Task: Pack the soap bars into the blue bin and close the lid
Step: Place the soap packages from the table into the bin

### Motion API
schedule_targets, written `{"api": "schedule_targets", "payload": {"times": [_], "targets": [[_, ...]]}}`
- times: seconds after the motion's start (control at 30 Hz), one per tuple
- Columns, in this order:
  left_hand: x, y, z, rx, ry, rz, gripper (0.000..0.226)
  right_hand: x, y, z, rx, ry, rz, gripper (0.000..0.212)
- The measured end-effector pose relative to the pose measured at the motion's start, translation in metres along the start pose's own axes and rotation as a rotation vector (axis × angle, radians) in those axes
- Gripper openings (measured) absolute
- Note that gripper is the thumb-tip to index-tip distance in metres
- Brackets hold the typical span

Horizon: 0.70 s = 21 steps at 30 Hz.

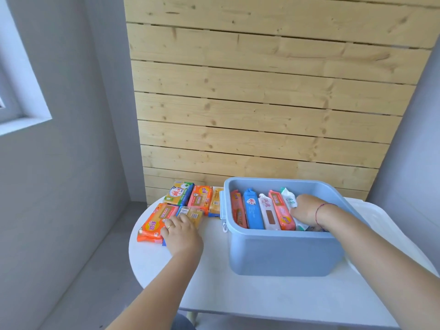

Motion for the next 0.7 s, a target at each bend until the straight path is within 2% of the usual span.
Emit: {"api": "schedule_targets", "payload": {"times": [0.13, 0.23, 0.33, 0.43, 0.5, 0.57, 0.63, 0.7], "targets": [[-0.002, -0.001, -0.005, -0.033, 0.041, 0.141, 0.047, 0.001, 0.0, 0.0, 0.028, 0.014, 0.028, 0.017], [-0.007, 0.008, 0.001, -0.104, 0.157, 0.466, 0.062, 0.001, -0.002, -0.002, 0.032, 0.023, 0.037, 0.025], [-0.008, 0.046, 0.004, -0.047, 0.219, 0.819, 0.06, 0.001, -0.003, -0.004, 0.015, 0.016, 0.035, 0.026], [0.007, 0.104, 0.009, 0.053, 0.122, 1.126, 0.061, 0.001, 0.0, -0.005, 0.018, 0.027, 0.055, 0.023], [0.036, 0.135, 0.019, -0.04, -0.019, 1.367, 0.053, 0.002, 0.005, -0.006, 0.045, 0.043, 0.042, 0.024], [0.079, 0.142, 0.036, -0.289, -0.098, 1.437, 0.048, 0.003, 0.006, -0.008, 0.037, 0.065, -0.171, 0.028], [0.134, 0.131, 0.063, -0.58, -0.147, 1.346, 0.047, 0.007, 0.002, -0.007, -0.022, 0.068, -0.673, 0.024], [0.177, 0.116, 0.093, -0.756, -0.201, 1.27, 0.04, 0.011, -0.004, -0.004, -0.115, 0.017, -1.197, 0.041]]}}
Point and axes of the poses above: each hand's wrist, its own z-axis away from the middle knuckle, its own y-axis out of the back of the hand, x = y × z, the point moved 10 cm from there along -z, towards the middle knuckle, and after that the axes turned 5 degrees about y, right-handed, at the moved point
